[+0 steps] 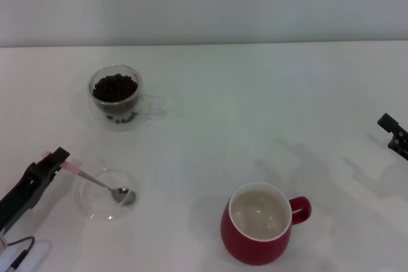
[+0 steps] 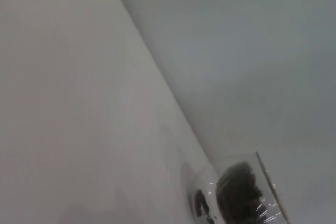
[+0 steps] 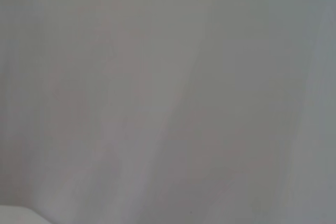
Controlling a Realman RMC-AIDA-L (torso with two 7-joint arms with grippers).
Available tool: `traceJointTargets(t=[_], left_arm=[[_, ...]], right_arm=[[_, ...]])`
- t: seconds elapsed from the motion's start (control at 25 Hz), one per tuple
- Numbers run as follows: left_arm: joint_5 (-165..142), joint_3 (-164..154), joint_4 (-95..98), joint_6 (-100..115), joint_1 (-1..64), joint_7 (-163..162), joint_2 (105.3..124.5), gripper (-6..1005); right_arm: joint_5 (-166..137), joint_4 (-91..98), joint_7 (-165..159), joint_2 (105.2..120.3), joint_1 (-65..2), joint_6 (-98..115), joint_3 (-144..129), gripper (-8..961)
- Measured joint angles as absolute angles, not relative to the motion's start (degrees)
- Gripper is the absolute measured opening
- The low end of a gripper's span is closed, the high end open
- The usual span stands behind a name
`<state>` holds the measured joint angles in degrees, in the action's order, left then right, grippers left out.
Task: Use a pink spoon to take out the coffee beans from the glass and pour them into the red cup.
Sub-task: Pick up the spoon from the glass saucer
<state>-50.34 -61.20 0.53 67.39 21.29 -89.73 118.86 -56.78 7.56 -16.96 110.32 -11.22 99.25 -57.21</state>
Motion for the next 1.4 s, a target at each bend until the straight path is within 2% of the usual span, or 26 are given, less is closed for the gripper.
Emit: traceJointTargets(t=[0.12, 0.64, 1.24, 1.4], left_arm=[[-50.5, -61.3, 0.5, 66.9, 21.3, -89.9, 118.83, 320], [-49.9, -60.9, 3.4, 68.7, 17.6, -89.2, 118.89, 132], [-50.5, -61.2, 11.8, 74.9, 12.6, -87.4, 118.35, 132], [-50.4, -61.0, 16.6, 76.6, 10.9, -87.4, 116.7, 132]], right_arm=[[-56.8, 7.6, -17.0, 110.54, -11.0, 99.4, -57.2, 766], [-56.8, 8.3, -15.2, 111.54, -9.6, 100.0, -57.2, 763], [-56.8, 8.3, -13.8, 112.07, -7.8, 105.0, -57.2, 761], [-56.8, 8.2, -13.0, 112.51, -7.3, 107.0, -57.2, 760]])
